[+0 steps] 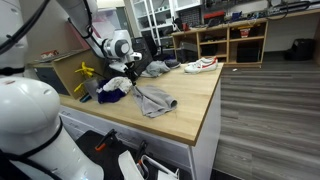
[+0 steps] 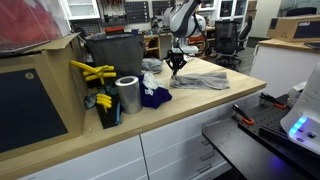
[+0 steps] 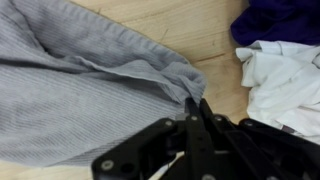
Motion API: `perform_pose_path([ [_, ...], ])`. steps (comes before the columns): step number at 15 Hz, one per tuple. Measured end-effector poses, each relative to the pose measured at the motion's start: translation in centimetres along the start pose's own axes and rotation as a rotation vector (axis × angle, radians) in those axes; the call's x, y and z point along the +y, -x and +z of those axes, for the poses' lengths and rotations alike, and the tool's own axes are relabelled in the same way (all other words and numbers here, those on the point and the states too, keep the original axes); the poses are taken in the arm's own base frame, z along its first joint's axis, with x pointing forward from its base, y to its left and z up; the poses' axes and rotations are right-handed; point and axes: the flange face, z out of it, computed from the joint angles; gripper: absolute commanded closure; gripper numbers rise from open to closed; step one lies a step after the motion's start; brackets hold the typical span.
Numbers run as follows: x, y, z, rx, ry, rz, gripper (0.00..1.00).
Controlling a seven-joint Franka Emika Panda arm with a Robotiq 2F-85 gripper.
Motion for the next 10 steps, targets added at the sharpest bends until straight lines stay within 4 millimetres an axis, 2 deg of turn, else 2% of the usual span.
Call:
perform_pose_path([
  [2, 0.0, 0.3, 0.4, -0.032, 0.0, 0.053, 0.99],
  [3, 0.0, 0.5, 0.6, -0.047, -0.003, 0.08, 0.79],
  [4, 0.0, 0.5, 0.8, -0.057, -0.007, 0.108, 0.69],
  [7, -0.1, 0.7, 1.4, -0.07, -0.01, 0.134, 0.49],
  [10, -0.2, 0.7, 1.1, -0.065, -0.014, 0.088, 0.27],
])
